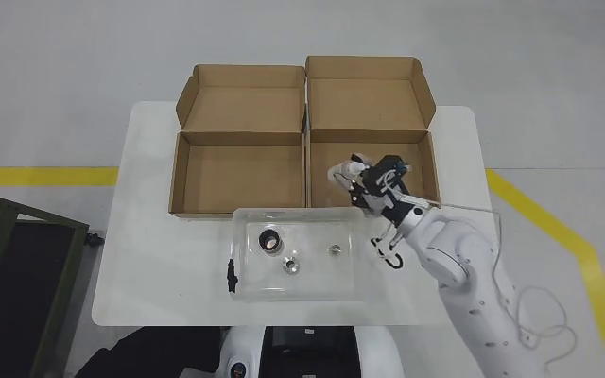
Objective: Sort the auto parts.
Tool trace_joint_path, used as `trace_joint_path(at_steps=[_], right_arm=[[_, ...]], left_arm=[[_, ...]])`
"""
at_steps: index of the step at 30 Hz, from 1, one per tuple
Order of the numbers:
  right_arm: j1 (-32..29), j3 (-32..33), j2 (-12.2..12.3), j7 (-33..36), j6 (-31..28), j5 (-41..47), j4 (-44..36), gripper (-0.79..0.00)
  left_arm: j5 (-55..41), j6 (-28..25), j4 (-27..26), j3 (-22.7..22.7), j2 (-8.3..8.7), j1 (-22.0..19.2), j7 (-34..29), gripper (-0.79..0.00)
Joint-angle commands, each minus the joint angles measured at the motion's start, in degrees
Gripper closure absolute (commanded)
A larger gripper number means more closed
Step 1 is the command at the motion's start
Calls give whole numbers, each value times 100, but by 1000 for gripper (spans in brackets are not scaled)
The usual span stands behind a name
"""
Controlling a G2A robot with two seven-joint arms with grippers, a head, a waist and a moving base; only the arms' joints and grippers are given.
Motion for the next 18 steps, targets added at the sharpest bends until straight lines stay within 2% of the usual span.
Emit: trace_joint_path(at_steps=[1,18], right_arm=[[102,-64,-9,80,45,-41,101,0],[952,-661,-130,806,326,-20,1141,0]], left_arm=[[0,0,0,0,0,0,0,-785],[0,0,0,0,0,0,0,-785]])
